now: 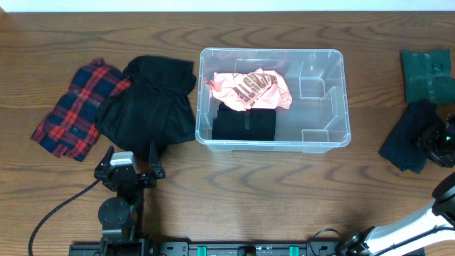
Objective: Pack container
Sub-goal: 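Move the right gripper to the dark navy garment and grasp it, then lift the navy garment and lower it into the bin's right side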
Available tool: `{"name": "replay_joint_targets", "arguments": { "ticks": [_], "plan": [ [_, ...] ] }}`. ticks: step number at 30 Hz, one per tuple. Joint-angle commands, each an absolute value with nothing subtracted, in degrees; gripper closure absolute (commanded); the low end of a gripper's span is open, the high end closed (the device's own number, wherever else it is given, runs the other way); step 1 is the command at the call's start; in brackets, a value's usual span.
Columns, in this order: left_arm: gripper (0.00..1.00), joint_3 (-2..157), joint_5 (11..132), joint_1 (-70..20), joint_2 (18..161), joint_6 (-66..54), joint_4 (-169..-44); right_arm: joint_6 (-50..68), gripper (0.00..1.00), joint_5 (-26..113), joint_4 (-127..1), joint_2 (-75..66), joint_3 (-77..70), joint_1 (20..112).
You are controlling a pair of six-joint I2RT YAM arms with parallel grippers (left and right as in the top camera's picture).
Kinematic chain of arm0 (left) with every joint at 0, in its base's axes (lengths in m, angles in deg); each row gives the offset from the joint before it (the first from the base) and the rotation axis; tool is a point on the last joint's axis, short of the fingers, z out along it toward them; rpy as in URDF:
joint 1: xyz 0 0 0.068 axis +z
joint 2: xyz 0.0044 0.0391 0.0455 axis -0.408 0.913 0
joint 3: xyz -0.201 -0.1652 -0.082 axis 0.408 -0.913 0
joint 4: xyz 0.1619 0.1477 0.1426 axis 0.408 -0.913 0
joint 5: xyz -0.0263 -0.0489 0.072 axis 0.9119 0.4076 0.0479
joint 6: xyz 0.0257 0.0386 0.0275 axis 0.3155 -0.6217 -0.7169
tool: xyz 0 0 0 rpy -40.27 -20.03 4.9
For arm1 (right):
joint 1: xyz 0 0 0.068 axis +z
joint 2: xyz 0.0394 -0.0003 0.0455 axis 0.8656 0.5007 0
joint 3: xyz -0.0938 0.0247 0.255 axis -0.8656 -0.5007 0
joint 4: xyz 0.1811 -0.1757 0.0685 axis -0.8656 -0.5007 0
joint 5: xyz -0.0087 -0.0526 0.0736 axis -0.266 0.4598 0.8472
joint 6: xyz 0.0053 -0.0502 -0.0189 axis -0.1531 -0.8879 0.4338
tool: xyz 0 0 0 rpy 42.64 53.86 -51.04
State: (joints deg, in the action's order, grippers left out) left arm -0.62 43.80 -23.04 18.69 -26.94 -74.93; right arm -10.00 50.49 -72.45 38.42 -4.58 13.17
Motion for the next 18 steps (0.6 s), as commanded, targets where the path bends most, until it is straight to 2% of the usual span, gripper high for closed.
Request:
{"name": "replay_joint_targets", "arguments": {
  "ticks": [1, 3, 6, 7, 9, 10, 18],
  "plan": [
    [0.02, -2.35, 43.53, -22.76, 18.29, -26.67, -76.09, -10.32, 0.56, 49.88, -72.69, 40.65, -5.15, 13.10],
    [0.02, -2.35, 43.53, -22.76, 18.29, -26.67, -76.11, -10.28, 0.57, 52.11, -72.83, 40.65, -5.15, 13.10],
    [0.02, -2.35, 43.51, -22.76, 18.29, -26.67, -76.11, -9.84, 0.67, 52.70, -73.18, 40.65, -5.13, 13.15],
    [0.02, -2.35, 43.53, -22.76, 18.31, -26.67, -76.11, -9.82, 0.74, 52.94, -73.33, 40.65, -5.13, 13.17],
    [0.02, -2.35, 43.53, -22.76, 18.29, -26.67, -76.09, -9.69, 0.95, 54.71, -73.37, 40.61, -5.13, 13.17],
    [0.02, -2.35, 43.53, -22.76, 18.31, -26.67, -76.11, -9.69, 0.99, 55.46, -73.35, 40.61, -5.09, 13.17],
    [0.02, -2.35, 43.53, -22.76, 18.31, -26.67, -76.11, -10.21, 0.99, 61.27, -78.09, 38.62, 0.18, 13.72]
  ]
}}
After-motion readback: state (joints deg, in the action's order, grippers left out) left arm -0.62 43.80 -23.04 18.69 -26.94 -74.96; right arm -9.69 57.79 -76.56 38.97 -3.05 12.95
